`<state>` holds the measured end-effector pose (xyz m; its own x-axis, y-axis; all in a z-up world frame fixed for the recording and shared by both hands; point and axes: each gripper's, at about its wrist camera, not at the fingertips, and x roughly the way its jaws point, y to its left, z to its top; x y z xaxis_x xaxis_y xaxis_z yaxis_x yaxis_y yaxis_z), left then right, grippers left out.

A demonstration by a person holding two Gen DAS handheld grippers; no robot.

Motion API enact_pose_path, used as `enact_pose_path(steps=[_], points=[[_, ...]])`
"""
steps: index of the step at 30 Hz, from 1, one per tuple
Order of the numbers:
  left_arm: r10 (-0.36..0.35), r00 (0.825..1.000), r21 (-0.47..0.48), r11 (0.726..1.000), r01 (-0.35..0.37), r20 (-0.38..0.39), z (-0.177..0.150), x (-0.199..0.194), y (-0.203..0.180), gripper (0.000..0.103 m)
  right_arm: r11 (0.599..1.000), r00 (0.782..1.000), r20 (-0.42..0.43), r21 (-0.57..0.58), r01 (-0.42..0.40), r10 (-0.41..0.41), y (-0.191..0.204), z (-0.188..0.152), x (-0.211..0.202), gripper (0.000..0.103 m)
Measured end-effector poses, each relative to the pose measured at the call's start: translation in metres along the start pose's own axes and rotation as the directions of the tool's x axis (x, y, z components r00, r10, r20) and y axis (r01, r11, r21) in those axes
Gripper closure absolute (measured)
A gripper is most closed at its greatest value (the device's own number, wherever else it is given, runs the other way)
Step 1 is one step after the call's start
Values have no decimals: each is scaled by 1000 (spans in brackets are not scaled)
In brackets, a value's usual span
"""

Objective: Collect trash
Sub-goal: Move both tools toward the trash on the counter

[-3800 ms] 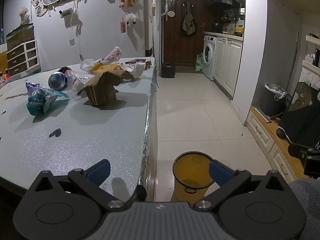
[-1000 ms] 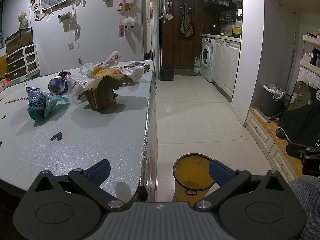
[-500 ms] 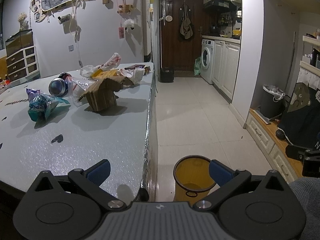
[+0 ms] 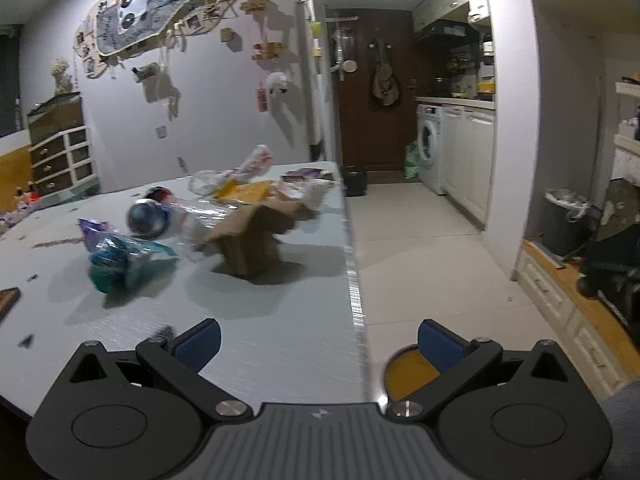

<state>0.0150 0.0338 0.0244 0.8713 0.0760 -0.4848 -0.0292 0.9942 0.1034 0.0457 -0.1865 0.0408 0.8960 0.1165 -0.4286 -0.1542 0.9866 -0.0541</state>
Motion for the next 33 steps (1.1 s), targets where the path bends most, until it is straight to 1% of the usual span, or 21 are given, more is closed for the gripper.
enact_pose_path(steps=[5, 9, 11, 14, 17, 19, 22, 24, 26, 27, 29, 30, 31, 33], points=[[62, 998, -5, 998, -62, 6, 9, 8, 28, 0, 999, 998, 51, -37, -30, 32, 13, 20, 20, 0], [106, 994, -20, 994, -106, 11, 19, 16, 55, 0, 994, 992, 84, -57, -92, 97, 27, 41, 39, 0], [114, 993, -42, 993, -114, -2, 24, 22, 71, 0, 990, 986, 106, -70, -121, 128, 36, 51, 47, 0], [134, 991, -84, 987, -135, -17, 33, 30, 96, 0, 978, 971, 130, -86, -190, 200, 49, 67, 58, 0], [168, 985, -92, 981, -170, -33, 40, 39, 117, 0, 962, 951, 147, -85, -260, 270, 65, 83, 71, 0], [195, 980, -88, 976, -198, -42, 44, 43, 127, 0, 950, 940, 148, -100, -295, 307, 76, 91, 81, 0], [218, 973, -88, 971, -224, -70, 48, 54, 144, 0, 931, 922, 145, -126, -344, 360, 95, 102, 96, 0], [217, 972, -93, 970, -225, -89, 49, 61, 153, 0, 909, 900, 138, -121, -400, 414, 107, 109, 107, 0], [197, 975, -103, 973, -207, -105, 49, 67, 161, 0, 866, 859, 121, -108, -487, 498, 118, 115, 120, 0], [190, 974, -110, 973, -203, -120, 50, 71, 166, 0, 841, 835, 105, -102, -532, 541, 123, 118, 127, 0], [188, 971, -131, 969, -208, -149, 50, 79, 175, 0, 798, 794, 89, -96, -595, 602, 135, 119, 139, 0], [178, 971, -140, 970, -201, -161, 51, 82, 179, 0, 783, 779, 84, -105, -613, 621, 141, 119, 146, 0], [167, 971, -148, 970, -193, -173, 51, 86, 182, 0, 770, 767, 79, -123, -626, 636, 149, 119, 152, 0], [151, 971, -157, 971, -181, -183, 52, 91, 188, 0, 758, 759, 65, -161, -632, 647, 161, 117, 162, 0]])
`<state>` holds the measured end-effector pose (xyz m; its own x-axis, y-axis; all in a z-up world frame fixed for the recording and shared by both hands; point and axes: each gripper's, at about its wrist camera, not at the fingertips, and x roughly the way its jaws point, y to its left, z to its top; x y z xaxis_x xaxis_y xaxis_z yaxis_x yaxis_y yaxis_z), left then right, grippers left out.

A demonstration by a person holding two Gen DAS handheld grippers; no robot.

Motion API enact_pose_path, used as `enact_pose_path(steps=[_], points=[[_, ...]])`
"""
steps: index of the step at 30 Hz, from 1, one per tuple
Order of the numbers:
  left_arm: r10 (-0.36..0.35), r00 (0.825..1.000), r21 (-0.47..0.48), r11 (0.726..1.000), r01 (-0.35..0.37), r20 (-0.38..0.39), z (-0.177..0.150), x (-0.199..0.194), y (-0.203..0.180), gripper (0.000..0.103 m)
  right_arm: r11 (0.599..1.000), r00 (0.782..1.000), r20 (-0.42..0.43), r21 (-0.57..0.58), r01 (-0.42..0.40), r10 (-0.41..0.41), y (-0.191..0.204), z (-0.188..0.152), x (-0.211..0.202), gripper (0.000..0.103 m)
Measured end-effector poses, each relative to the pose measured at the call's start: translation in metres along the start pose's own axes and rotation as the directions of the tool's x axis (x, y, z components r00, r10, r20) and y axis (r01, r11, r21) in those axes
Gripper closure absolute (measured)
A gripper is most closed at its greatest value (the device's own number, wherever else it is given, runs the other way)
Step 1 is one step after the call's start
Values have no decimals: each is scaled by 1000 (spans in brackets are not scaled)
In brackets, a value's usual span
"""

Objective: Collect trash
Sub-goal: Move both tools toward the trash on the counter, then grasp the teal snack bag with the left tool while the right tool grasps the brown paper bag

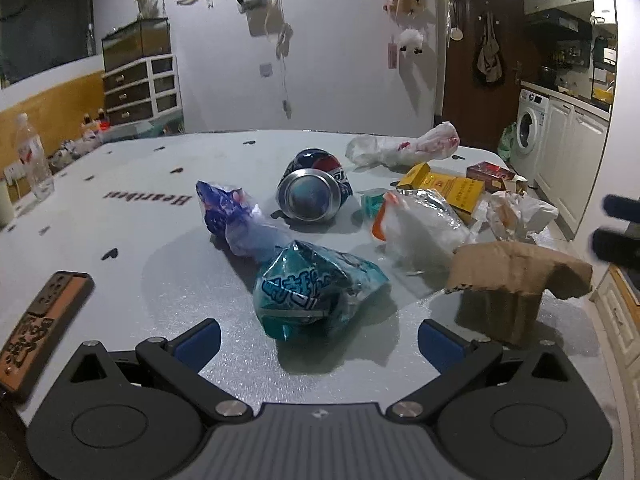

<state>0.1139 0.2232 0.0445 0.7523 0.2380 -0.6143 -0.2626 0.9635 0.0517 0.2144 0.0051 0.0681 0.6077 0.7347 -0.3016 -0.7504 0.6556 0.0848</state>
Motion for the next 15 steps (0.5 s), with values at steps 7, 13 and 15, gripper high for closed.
enact_pose_path(steps=[7, 13, 15], points=[[-17, 1000, 18, 1000, 17, -14, 6, 19, 7, 0, 995, 989, -146, -87, -50, 37, 12, -13, 46, 0], [-53, 999, 29, 998, 52, 12, 11, 33, 11, 0, 990, 981, -188, -116, -79, 56, 17, -25, 60, 3], [-44, 999, 40, 998, 43, 16, 11, 39, 8, 0, 989, 981, -186, -131, -70, 45, 18, -26, 62, 13]])
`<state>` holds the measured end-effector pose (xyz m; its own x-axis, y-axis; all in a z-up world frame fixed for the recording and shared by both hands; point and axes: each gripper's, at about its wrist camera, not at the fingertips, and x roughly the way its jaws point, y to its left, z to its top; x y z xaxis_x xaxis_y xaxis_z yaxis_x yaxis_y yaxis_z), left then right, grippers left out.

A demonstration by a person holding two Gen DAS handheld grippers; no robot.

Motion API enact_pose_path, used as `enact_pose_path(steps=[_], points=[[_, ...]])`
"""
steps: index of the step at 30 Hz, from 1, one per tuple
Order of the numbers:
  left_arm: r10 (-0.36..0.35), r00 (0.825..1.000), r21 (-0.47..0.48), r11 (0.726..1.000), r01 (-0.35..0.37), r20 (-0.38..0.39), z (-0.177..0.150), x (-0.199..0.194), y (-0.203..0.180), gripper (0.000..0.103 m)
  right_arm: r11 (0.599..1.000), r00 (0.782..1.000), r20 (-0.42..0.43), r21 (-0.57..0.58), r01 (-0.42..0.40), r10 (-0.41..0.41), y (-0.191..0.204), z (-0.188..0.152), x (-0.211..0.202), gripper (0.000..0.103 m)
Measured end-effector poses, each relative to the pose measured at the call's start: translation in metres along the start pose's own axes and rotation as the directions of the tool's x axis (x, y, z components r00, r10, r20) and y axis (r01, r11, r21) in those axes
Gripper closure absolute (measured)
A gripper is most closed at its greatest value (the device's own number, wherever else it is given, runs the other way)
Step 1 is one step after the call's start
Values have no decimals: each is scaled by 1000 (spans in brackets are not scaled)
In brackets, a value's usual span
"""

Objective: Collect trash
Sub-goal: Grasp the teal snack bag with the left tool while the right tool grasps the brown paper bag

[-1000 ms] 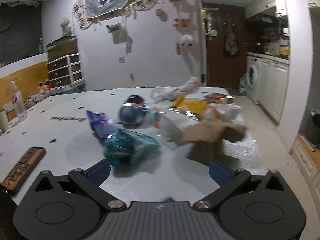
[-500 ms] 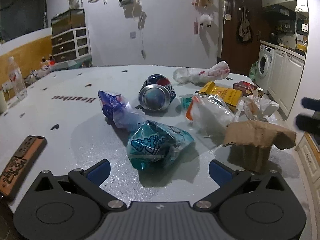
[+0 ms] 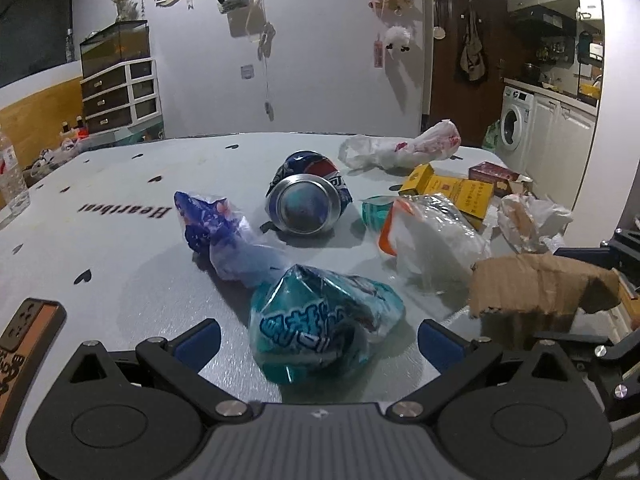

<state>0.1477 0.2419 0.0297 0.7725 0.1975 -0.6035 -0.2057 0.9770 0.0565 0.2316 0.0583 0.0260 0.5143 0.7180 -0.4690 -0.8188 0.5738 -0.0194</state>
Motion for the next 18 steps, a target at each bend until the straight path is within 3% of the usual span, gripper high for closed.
enact_pose_path(steps=[4, 9, 12, 14, 18], points=[[-5, 1000, 16, 1000, 5, 2, 1, 10, -4, 3, 999, 1000, -7, -19, 30, -30, 3, -1, 4, 20], [-20, 1000, -11, 1000, 20, 24, 2, 15, -5, 18, 1000, 1000, -14, 10, 17, -17, 2, -4, 6, 35], [-23, 999, -33, 999, 24, 29, 2, 14, -3, 35, 999, 1000, -10, 31, 15, -14, 1, -6, 3, 43], [-21, 999, -45, 999, 22, 33, 1, 12, -2, 40, 999, 1000, -5, 43, 3, -3, 1, -9, 1, 49], [-22, 999, -38, 999, 23, 46, -4, 5, -7, 44, 997, 1000, 2, 78, -3, 3, -1, -11, -6, 50]])
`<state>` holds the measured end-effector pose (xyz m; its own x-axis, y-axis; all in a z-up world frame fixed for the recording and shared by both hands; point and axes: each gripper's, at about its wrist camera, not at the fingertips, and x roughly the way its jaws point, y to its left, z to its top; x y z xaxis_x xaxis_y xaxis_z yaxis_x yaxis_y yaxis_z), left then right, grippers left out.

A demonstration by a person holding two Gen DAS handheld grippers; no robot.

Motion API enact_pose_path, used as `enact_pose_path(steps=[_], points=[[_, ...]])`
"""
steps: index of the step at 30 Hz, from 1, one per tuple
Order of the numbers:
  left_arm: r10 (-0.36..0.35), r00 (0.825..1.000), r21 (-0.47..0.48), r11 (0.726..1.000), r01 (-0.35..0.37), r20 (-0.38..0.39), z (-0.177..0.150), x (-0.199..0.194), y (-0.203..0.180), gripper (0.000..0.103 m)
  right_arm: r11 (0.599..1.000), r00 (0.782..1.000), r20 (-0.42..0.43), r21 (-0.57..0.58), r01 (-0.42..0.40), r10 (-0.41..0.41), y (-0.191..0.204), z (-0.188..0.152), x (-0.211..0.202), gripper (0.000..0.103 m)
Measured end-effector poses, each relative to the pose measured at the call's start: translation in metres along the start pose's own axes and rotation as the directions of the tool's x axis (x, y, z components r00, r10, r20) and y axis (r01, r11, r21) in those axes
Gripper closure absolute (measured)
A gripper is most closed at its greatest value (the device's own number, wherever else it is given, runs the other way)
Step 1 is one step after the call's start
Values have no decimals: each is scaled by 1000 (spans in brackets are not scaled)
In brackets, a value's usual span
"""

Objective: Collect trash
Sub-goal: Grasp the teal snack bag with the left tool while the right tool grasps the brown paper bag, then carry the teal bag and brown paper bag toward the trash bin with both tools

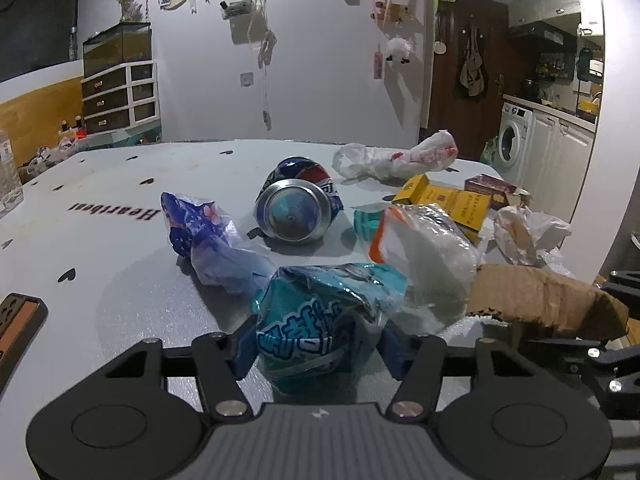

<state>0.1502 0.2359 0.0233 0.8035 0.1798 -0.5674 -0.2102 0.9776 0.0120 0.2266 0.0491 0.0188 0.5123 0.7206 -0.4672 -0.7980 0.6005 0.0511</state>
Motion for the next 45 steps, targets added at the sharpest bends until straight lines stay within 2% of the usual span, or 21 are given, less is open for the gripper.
enact_pose_path(steps=[9, 25, 35, 45], points=[[10, 998, -18, 1000, -9, 68, -11, -37, -11, 48, 999, 999, 30, 39, 23, -25, 4, 0, -25, 50], [57, 989, -28, 998, -54, 137, -28, -102, -26, 49, 992, 992, 81, 79, 96, -102, 18, -1, -82, 50], [-7, 983, 7, 1000, 6, 184, -19, -117, -75, 49, 973, 972, 103, 117, 197, -209, -4, -6, -129, 50], [-126, 975, 48, 992, 119, 186, -6, -100, -144, 49, 933, 937, 85, 162, 322, -339, -50, -22, -175, 50]])
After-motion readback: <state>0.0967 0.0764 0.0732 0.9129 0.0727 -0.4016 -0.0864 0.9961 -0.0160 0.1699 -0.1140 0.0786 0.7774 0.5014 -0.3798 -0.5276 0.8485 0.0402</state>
